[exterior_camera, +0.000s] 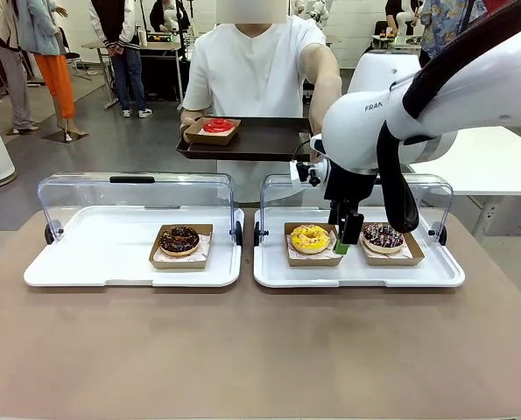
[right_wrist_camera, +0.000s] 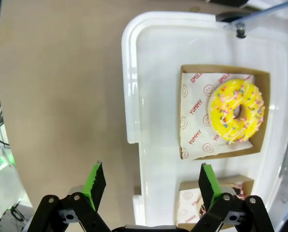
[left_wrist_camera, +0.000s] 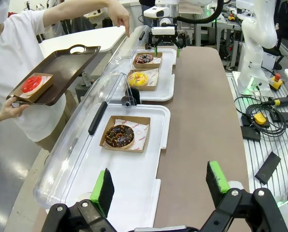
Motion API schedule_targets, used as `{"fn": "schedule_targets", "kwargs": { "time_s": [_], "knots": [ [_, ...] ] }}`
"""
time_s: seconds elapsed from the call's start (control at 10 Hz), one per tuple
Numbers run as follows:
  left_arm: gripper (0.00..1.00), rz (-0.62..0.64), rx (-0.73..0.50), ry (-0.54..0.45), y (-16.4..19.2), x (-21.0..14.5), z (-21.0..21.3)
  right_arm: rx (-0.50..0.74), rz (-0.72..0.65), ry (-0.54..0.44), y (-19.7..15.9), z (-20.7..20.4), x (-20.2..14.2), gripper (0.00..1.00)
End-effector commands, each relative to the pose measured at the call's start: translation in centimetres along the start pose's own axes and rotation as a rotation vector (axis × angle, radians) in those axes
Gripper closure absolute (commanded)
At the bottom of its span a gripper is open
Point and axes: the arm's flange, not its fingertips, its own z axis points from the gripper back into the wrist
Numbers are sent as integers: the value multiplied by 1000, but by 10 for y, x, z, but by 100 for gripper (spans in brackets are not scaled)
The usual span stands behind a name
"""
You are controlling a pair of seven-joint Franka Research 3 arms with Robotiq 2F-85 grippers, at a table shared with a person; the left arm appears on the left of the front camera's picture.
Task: Provide the desired donut to the person.
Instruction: Pick up and lift the Paper togo box containing the Donut pointed at by the person.
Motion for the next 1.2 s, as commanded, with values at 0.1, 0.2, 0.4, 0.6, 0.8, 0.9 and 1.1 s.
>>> {"fn": "schedule_targets", "kwargs": {
  "time_s": [0.1,0.2,0.4,0.6,0.8,0.9,1.1],
  "knots": [
    [0,-9,7,-21,1,1,1,-43,-20,31,-8,-29,1,0],
    [0,-9,7,-21,1,1,1,-64,-10,13,-12,-34,1,0],
    [0,-9,7,-21,1,1,1,-61,2,9,-25,-42,-1,0],
    [0,-9,7,-21,1,1,1,-35,-7,27,-31,-50,-6,0],
    [0,-9,7,-21,1,1,1,-31,-6,36,-31,-50,-6,0],
    [0,-9,7,-21,1,1,1,-26,-3,40,-31,-51,-7,0],
    [0,-9,7,-21,1,1,1,-12,14,31,-37,-60,-11,0]
  ]
}}
